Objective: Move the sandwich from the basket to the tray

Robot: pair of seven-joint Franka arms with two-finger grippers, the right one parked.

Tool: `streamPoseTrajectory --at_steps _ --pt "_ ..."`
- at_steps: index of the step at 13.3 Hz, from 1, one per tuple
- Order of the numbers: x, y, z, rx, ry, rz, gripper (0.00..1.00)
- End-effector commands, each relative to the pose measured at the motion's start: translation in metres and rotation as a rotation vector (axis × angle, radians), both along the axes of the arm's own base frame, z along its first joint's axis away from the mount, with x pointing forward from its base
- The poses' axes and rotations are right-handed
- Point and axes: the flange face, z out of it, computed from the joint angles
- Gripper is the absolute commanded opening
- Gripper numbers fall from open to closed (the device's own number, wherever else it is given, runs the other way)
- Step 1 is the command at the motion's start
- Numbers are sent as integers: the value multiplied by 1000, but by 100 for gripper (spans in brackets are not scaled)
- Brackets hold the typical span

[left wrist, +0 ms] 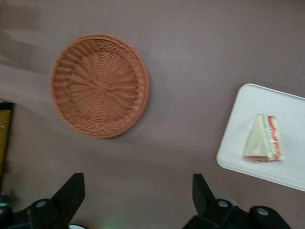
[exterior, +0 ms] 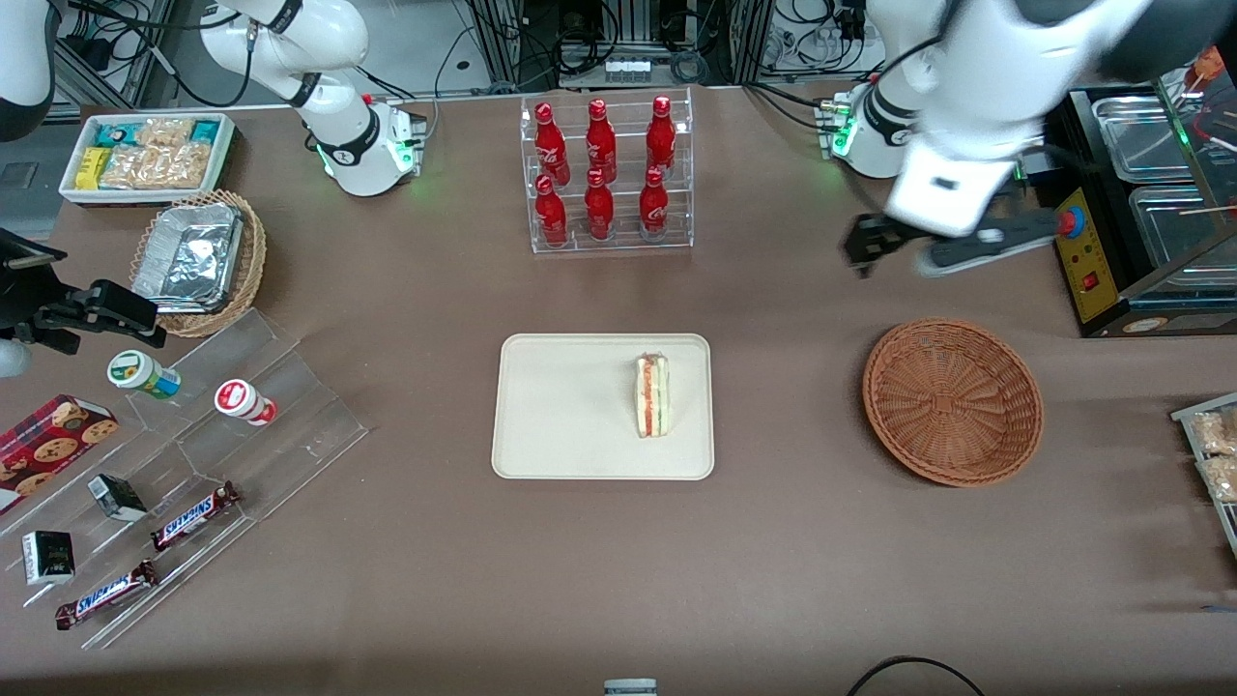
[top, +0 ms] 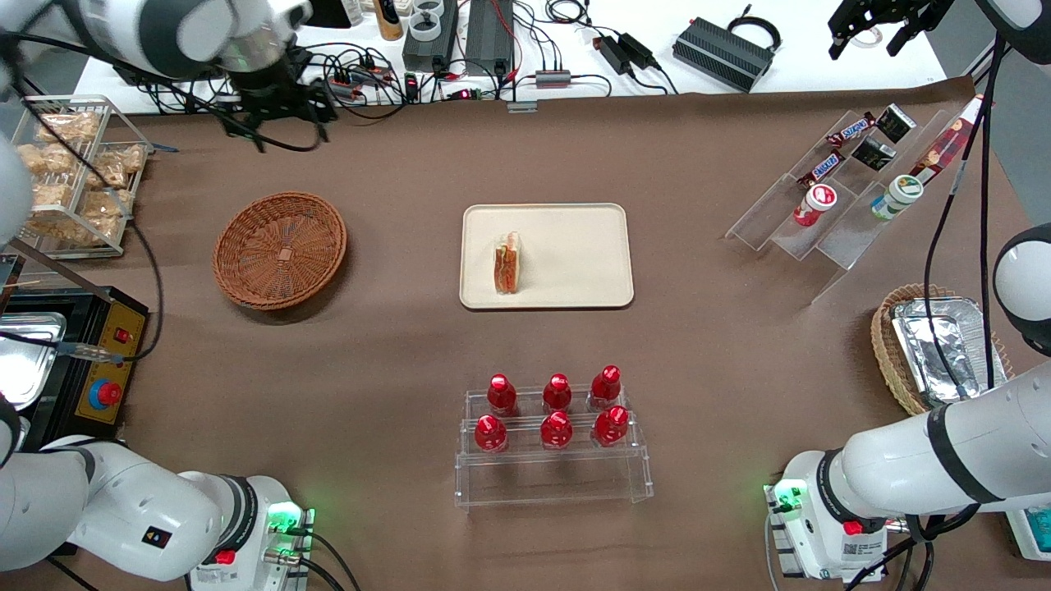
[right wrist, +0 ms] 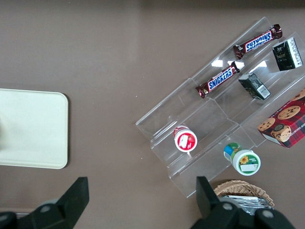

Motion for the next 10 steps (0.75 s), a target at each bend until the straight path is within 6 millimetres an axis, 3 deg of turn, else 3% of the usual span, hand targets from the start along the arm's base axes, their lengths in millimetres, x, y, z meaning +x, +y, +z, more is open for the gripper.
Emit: streamPoseTrajectory --at_steps 1,3,5,7,10 --pt "-2 61 8 -7 10 -40 100" --pt "1 113 15 -46 19 -74 100" --pt "0 144 21 -83 32 -137 100" --pt "4 150 24 -84 29 -145 100" --pt "20 143 18 -79 76 -161 100"
